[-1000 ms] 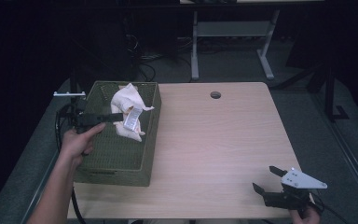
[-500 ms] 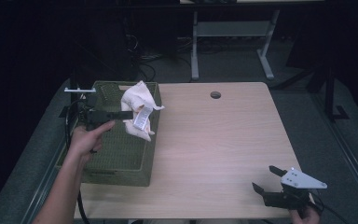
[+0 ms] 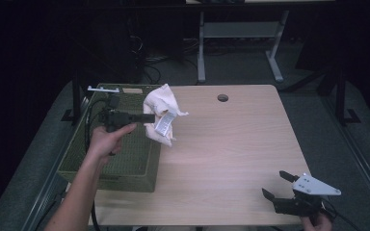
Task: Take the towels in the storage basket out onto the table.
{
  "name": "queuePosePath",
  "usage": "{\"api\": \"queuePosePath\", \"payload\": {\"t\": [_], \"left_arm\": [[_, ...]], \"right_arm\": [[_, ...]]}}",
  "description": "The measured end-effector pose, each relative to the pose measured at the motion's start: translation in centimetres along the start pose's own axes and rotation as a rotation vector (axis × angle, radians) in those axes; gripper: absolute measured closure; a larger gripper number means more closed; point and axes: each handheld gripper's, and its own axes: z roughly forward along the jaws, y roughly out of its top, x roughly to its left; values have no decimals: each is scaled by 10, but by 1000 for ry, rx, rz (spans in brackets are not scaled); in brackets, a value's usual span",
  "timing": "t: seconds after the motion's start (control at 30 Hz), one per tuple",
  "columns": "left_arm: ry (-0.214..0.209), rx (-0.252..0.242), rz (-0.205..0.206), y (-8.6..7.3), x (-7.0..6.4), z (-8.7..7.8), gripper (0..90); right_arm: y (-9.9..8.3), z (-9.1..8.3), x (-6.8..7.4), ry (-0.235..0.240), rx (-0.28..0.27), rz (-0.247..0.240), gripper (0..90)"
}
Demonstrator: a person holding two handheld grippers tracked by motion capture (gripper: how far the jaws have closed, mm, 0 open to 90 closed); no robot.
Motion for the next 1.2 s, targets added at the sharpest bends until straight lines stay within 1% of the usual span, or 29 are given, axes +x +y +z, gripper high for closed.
{"api": "queuePosePath", "payload": {"t": [0.17,0.4,0.47,0.53,0.6,0.63,0.77,0.97,1.03,1.2], "left_arm": [[-31,23,8,0,-5,21,742],[-42,62,14,0,-14,45,742],[-45,70,20,0,-16,52,742],[-57,73,26,1,-19,57,742],[-72,71,29,1,-21,61,740],[-74,75,35,1,-22,63,740],[-77,81,36,1,-24,70,740],[-79,88,28,2,-25,82,740],[-84,97,35,1,-25,88,740],[-73,128,50,-2,-26,105,740]], "right_arm": [[1,-2,1,4,-4,-7,138],[0,-2,0,1,-7,-2,138],[0,-4,-1,-1,-10,5,138],[0,-6,-2,-8,-12,9,138],[0,-7,-2,-7,-29,22,138],[0,-8,-3,-5,-35,19,138],[-1,-8,-3,-9,-34,23,138],[-1,-6,-1,-5,-25,6,138],[0,-6,-1,-4,-23,2,138],[0,-5,0,-1,-21,0,138]]}}
